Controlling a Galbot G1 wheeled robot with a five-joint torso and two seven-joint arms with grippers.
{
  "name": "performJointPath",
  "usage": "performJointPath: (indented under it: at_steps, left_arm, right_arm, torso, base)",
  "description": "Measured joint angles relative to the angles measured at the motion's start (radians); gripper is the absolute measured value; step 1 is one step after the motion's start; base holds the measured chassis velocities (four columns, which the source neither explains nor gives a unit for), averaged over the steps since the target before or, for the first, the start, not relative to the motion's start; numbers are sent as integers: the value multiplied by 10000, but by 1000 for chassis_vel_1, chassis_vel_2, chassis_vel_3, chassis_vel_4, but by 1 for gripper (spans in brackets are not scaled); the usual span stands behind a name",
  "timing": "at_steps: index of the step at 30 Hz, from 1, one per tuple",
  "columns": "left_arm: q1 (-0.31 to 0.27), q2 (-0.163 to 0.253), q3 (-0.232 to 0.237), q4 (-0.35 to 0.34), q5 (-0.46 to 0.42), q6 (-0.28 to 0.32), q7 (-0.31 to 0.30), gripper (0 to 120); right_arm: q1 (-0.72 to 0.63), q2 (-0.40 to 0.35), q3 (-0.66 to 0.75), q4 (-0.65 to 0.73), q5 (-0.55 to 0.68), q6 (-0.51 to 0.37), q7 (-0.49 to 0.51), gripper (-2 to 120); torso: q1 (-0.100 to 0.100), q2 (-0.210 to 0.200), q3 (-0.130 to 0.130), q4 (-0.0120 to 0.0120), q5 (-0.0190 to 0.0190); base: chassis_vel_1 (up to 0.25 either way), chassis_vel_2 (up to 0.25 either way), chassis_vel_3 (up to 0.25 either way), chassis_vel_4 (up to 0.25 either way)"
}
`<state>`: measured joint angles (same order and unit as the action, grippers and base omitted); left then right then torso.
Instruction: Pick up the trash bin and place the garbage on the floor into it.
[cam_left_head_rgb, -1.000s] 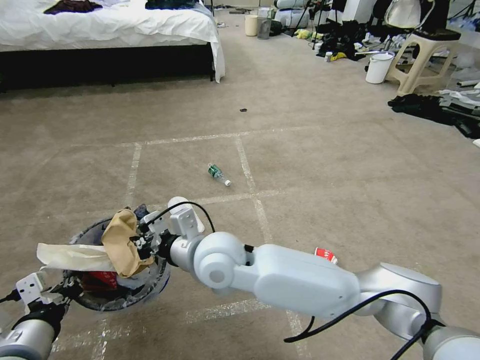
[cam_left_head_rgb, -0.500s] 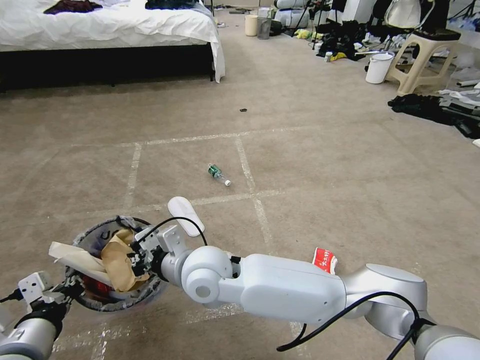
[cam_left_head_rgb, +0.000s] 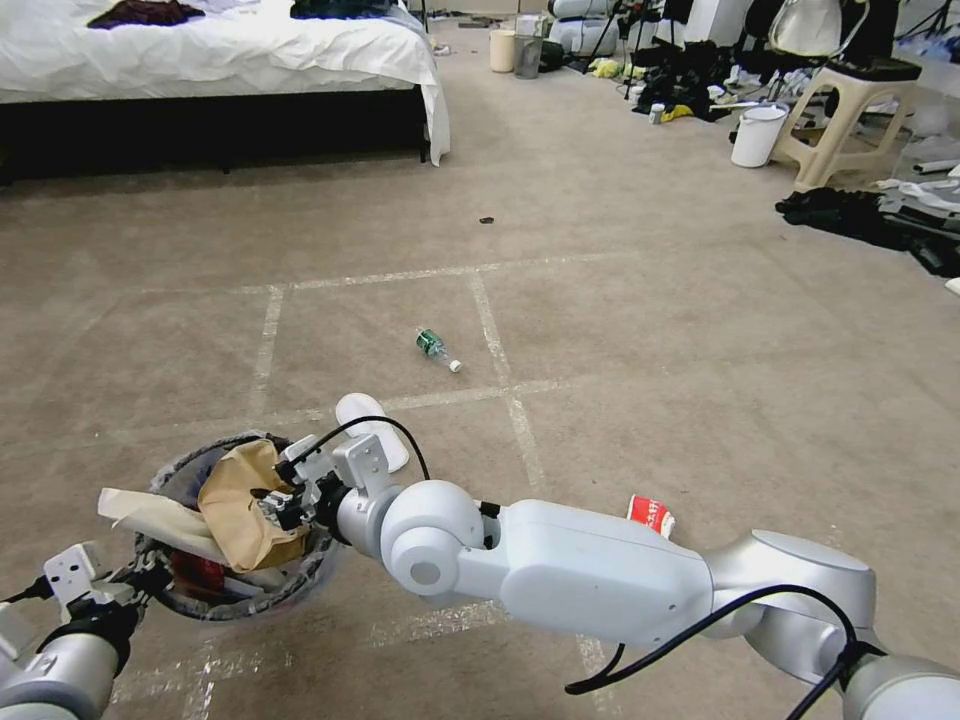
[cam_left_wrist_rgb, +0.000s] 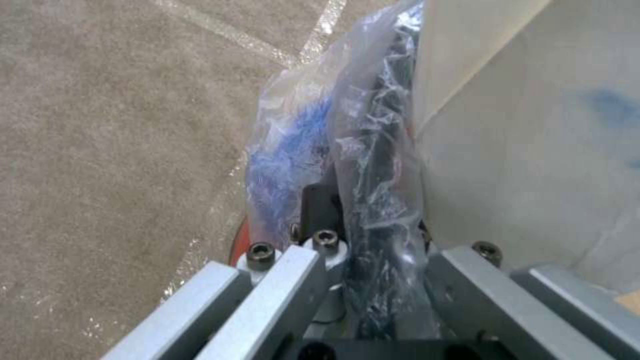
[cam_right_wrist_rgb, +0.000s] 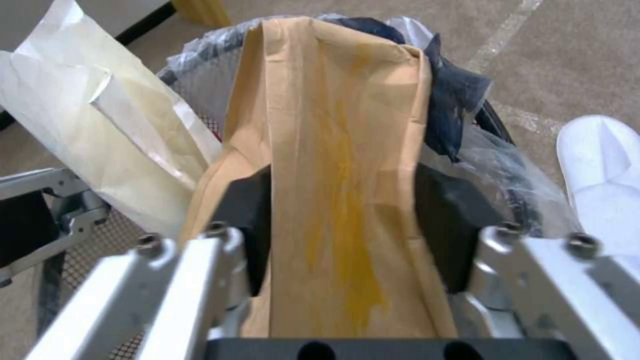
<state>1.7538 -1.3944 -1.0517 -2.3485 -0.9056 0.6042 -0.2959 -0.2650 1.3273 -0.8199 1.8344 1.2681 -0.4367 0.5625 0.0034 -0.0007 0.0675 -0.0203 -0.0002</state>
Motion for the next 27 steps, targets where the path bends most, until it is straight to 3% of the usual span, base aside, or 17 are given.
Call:
performJointPath:
  at_steps: [2,5,8,11,20,27]
  left_arm:
    - [4,-15,7,-17,7,0,0,1]
    - [49,-40,14,-58,37,0,6,1]
    - [64,-42,13,-64,46,0,6,1]
    - [94,-73,32,-108,70,0,9,1]
    - [128,-123,80,-123,126,0,21,1]
    - [135,-103,52,-130,129,0,30,1]
  right_arm:
    - [0,-8,2,19,-9,0,2,57]
    - [7,-67,89,162,-36,0,10,74]
    - [24,-99,143,229,-35,-2,17,79]
    - [62,-210,161,353,-62,-13,36,96]
    - [33,-272,275,517,-180,31,3,100]
    - [107,-251,1284,903,-560,657,-566,100]
  torso:
    - [-1,0,0,0,0]
    - [-1,-1,0,0,0]
    - [0,0,-1,0,1]
    - [0,0,0,0,1]
    - [0,0,0,0,0]
    - [-1,0,0,0,1]
  base:
    - [0,0,0,0]
    - [0,0,0,0]
    - [0,0,0,0]
    - [0,0,0,0]
    - [0,0,0,0]
    - [0,0,0,0]
